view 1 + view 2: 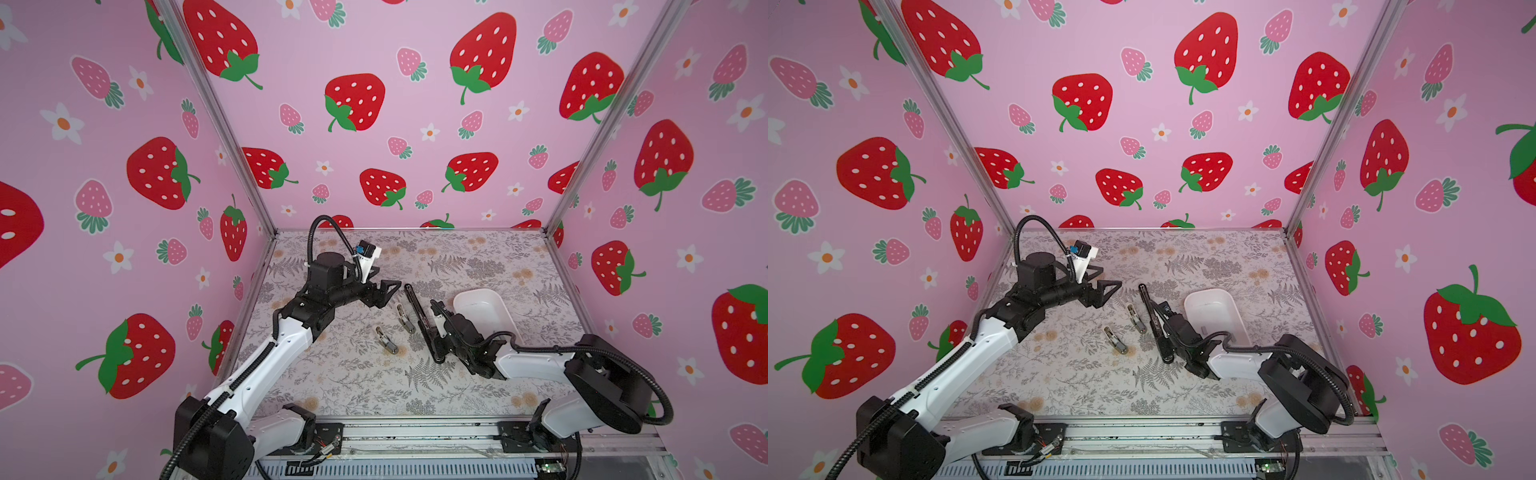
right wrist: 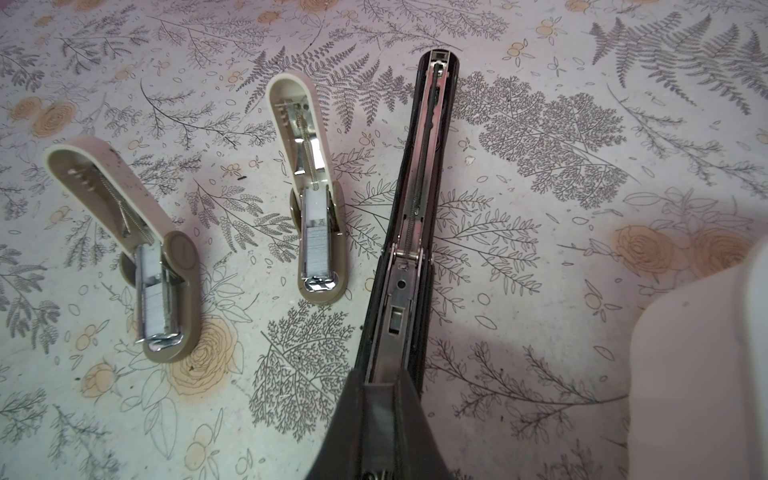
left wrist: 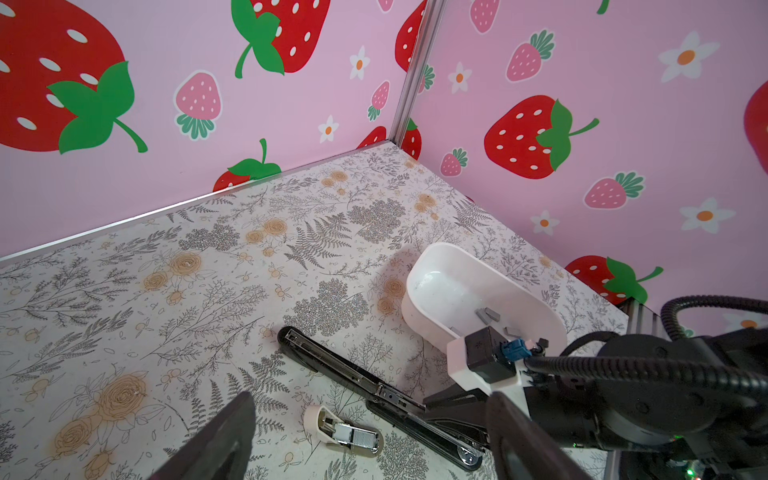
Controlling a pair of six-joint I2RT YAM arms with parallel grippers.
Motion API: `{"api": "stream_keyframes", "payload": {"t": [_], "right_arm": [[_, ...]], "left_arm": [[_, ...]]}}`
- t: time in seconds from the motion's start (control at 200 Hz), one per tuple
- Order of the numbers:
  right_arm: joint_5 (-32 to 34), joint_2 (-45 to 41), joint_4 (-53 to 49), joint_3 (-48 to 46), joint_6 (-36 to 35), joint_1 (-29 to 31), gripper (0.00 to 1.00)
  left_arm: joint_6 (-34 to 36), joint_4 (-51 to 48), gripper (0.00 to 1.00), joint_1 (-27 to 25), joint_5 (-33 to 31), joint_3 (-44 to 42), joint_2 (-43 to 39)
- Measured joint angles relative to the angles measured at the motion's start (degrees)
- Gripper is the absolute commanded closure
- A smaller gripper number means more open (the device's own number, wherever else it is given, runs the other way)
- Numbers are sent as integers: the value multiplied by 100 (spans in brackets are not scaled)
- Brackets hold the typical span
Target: Load the staples into the stapler
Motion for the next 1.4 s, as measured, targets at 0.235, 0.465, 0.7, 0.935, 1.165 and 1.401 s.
{"api": "stream_keyframes", "payload": {"t": [0.235, 0.465, 0.7, 0.935, 1.165, 1.401], "right_arm": [[0, 0, 0, 0, 0, 2, 90], [44, -37, -15, 0, 31, 26, 90], [70, -260, -22, 0, 87, 92, 90], [111, -229, -35, 0, 105, 114, 90], [131, -98, -37, 0, 107, 114, 90], [136, -57, -33, 0, 107, 116, 90]], "left_arm": [[0, 0, 12, 0, 0, 0, 0], [0, 0, 12, 0, 0, 0, 0], [0, 0, 12, 0, 0, 0, 0], [0, 0, 12, 0, -2, 0, 0], [0, -2, 12, 0, -2, 0, 0], [0, 0, 12, 0, 0, 0, 0]]}}
